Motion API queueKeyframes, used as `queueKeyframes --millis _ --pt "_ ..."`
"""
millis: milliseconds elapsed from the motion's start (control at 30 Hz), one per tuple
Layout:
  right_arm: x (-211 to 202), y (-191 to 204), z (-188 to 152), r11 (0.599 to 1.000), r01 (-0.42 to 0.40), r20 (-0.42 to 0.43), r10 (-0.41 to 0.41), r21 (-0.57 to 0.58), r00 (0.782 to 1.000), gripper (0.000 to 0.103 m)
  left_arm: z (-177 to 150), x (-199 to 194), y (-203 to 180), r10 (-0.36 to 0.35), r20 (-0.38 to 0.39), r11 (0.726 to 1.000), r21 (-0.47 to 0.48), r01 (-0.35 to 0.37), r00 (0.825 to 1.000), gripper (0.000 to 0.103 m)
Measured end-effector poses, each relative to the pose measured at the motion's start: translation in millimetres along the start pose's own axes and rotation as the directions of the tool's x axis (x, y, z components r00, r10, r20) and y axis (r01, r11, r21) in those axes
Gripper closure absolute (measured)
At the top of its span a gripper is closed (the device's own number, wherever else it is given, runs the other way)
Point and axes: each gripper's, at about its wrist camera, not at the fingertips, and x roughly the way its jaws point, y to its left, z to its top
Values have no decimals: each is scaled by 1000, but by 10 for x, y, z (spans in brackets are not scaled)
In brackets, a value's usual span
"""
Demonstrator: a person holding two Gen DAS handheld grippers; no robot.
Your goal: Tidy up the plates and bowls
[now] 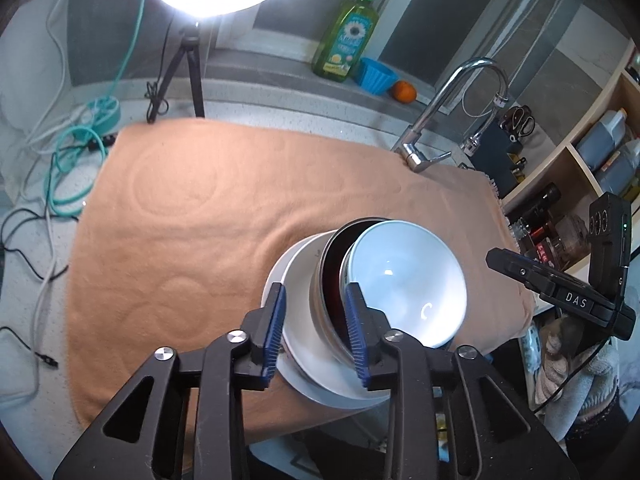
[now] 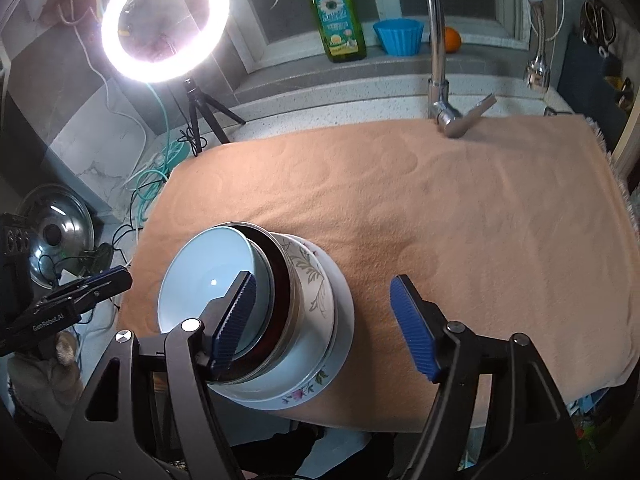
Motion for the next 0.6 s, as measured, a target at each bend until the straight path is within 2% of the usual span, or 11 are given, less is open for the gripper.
queueKeyframes --millis 67,133,400,600 --pt "-39 35 -7 1000 14 14 -14 -17 1000 28 -6 -49 -31 9 18 1000 13 -9 1000 63" --pt "-83 70 -22 999 26 30 -25 -35 999 20 -10 -82 -68 13 28 1000 24 -14 1000 63" --pt "-260 248 -88 992 56 89 -47 -112 995 19 -79 -209 -198 29 69 998 59 -33 997 42" --pt "-344 338 -152 990 53 108 -39 -132 993 19 -135 -300 -288 60 103 995 75 -68 993 39"
